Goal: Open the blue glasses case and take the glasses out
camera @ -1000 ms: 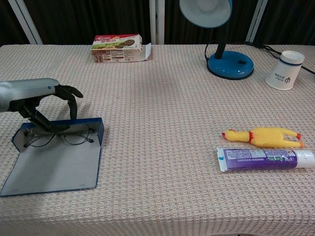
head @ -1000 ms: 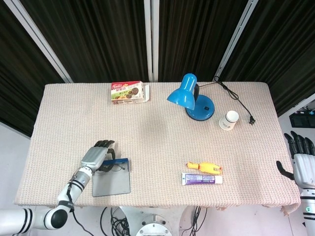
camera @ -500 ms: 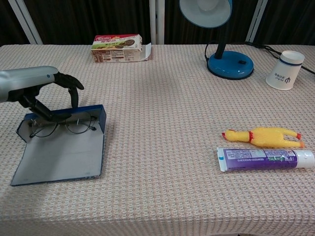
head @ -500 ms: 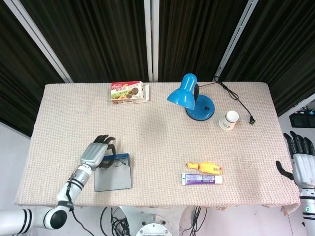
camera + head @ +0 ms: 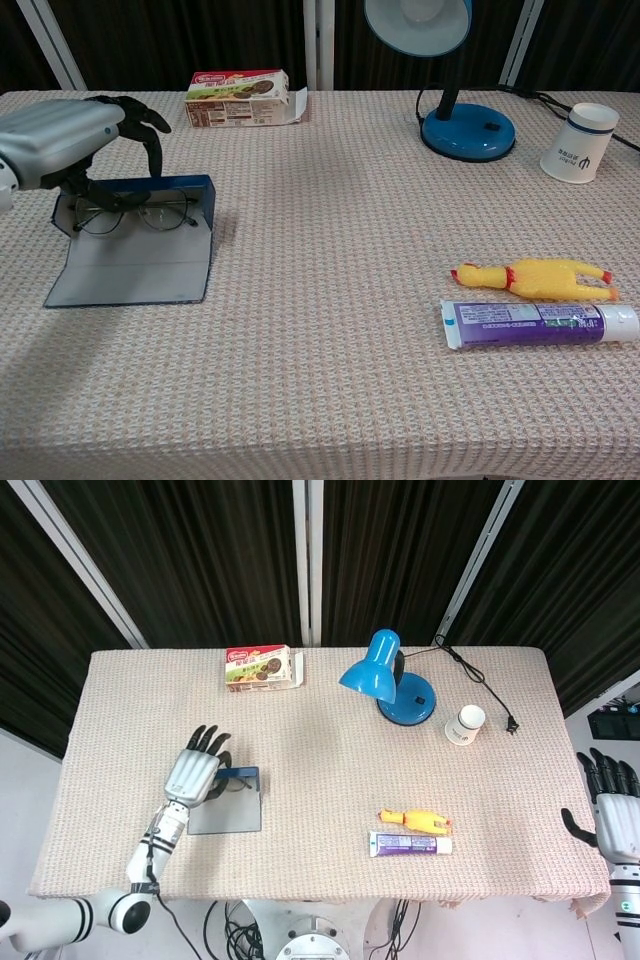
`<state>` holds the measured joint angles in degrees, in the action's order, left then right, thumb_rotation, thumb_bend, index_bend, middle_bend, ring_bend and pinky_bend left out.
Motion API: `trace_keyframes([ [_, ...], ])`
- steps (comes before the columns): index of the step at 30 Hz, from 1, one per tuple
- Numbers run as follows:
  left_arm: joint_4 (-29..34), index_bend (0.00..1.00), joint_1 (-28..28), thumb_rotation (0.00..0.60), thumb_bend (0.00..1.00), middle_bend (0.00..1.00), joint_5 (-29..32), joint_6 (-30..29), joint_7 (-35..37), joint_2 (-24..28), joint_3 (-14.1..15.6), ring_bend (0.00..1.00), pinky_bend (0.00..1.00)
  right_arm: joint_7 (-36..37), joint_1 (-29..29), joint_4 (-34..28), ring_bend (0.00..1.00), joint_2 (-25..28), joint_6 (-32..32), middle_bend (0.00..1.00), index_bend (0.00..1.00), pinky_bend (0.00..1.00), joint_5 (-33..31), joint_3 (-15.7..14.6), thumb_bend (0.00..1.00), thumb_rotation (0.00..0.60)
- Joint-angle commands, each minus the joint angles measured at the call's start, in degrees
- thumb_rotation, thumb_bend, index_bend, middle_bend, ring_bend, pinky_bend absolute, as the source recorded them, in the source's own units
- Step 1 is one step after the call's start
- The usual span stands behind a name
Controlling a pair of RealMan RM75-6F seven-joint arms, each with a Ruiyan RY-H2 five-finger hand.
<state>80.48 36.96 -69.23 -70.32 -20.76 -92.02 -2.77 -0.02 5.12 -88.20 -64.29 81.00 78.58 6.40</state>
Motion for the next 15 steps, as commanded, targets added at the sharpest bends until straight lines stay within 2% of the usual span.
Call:
trace_keyframes([
  [1, -6.6, 0.58, -0.4, 0.6, 0.38, 0.14, -5.6, -3.2, 2.2, -4.0, -0.1, 0.0, 0.0, 0.0, 0.0, 0.1, 0.0, 0.0, -0.2, 0.0, 0.0, 0.0, -0.1, 0.0, 0.27, 0.6],
  [9, -19.1, 0.59, 0.3, 0.6, 0.38, 0.14, -12.2, -5.8, 6.7, -9.5, -0.8, 0.0, 0.0, 0.1, 0.1, 0.4, 0.0, -0.2, -0.5, 0.0, 0.0, 0.0, -0.2, 0.0, 0.27, 0.6],
  [15, -27.9, 0.59, 1.7, 0.6, 0.38, 0.14, -13.5, -4.7, 10.8, -13.1, -2.4, 0.0, 0.0, 0.4, 0.0, 0.6, 0.0, -0.1, -0.6, 0.0, 0.0, 0.0, -0.6, 0.0, 0.27, 0.6],
])
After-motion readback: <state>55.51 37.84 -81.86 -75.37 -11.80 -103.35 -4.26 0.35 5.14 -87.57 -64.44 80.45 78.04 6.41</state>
